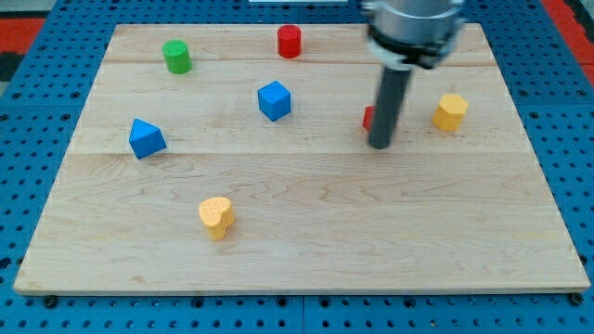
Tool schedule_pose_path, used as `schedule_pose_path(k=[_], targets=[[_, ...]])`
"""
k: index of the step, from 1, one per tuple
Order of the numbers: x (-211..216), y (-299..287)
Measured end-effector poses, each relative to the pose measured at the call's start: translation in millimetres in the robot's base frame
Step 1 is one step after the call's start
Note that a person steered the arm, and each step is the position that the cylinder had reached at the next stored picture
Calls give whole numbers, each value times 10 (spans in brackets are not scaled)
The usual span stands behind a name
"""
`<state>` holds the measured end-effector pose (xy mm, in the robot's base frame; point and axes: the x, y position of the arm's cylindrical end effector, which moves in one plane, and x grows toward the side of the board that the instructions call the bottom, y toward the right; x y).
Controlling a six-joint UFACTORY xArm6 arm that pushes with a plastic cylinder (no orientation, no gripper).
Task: Join red and blue blocks in a diagonal line
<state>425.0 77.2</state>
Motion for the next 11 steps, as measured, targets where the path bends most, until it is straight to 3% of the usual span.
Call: schedule_pose_path(k=[1,2,3,4,6,7,8,10,11], targets=[[-140,109],[175,326],[111,702],[-138,614],[-835,-121],[-978,-764],[-968,-761],[-1341,-951],[-908,-780]])
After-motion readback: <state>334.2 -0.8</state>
